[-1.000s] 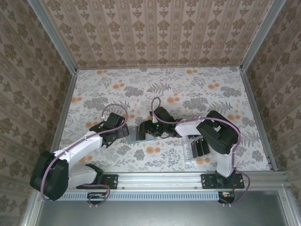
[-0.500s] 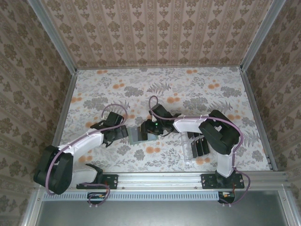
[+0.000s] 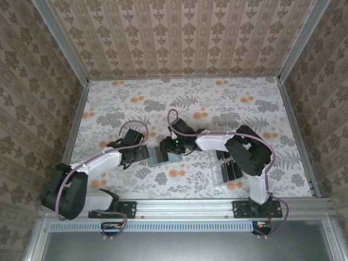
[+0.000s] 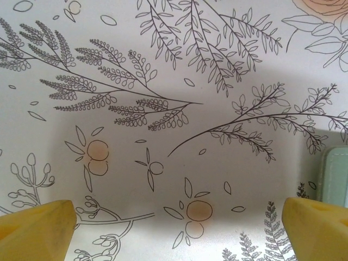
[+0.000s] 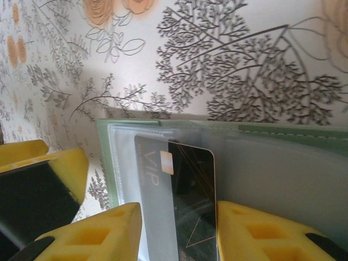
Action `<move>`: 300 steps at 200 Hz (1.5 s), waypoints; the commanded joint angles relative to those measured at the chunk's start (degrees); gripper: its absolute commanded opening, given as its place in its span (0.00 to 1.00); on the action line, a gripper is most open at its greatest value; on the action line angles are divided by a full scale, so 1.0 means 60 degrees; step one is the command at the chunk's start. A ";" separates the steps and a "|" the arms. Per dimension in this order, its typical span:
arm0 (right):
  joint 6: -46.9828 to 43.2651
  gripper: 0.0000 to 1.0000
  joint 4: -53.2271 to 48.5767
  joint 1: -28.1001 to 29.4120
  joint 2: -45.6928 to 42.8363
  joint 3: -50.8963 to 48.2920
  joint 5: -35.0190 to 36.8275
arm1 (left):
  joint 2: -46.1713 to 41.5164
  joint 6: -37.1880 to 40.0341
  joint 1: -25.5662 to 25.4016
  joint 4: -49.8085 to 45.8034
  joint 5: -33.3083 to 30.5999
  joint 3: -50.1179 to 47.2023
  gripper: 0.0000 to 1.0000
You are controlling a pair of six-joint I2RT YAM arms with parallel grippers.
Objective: Put the credit cards into the card holder
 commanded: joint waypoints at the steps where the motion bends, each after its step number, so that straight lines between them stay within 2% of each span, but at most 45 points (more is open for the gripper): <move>1: 0.0045 0.41 -0.0133 0.0155 0.0262 0.0330 -0.0217 | 0.0190 0.0206 0.0044 0.0052 0.0099 0.0191 1.00; 105: 0.0334 0.40 0.0153 0.0571 0.0823 0.0943 -0.0595 | 0.0413 0.0188 0.0005 0.0215 0.0123 0.0181 1.00; 154: 0.0467 0.49 0.0381 0.0468 0.0585 0.0363 -0.0261 | 0.0469 0.0268 0.0006 0.0226 0.0102 0.0256 1.00; 210: 0.0536 0.52 0.0793 0.0432 0.0050 -0.0146 -0.0361 | 0.0169 0.0485 0.0035 -0.0080 0.0005 0.0547 1.00; 254: 0.0245 0.63 0.1185 0.0442 -0.0455 -0.0109 -0.0541 | 0.0024 0.0606 0.0035 -0.0187 0.0101 0.0551 1.00; 274: 0.0106 0.63 0.1028 0.0437 -0.0637 -0.0050 -0.0407 | -0.0041 0.0593 0.0035 -0.0221 0.0077 0.0480 1.00; 289: -0.0066 0.59 0.0707 0.0426 -0.0739 0.0004 -0.0189 | -0.0122 0.0588 0.0027 -0.0253 0.0037 0.0421 1.00; 300: -0.0178 0.52 0.0320 0.0432 -0.0773 0.0091 0.0000 | -0.0187 0.0563 0.0028 -0.0261 0.0036 0.0359 1.00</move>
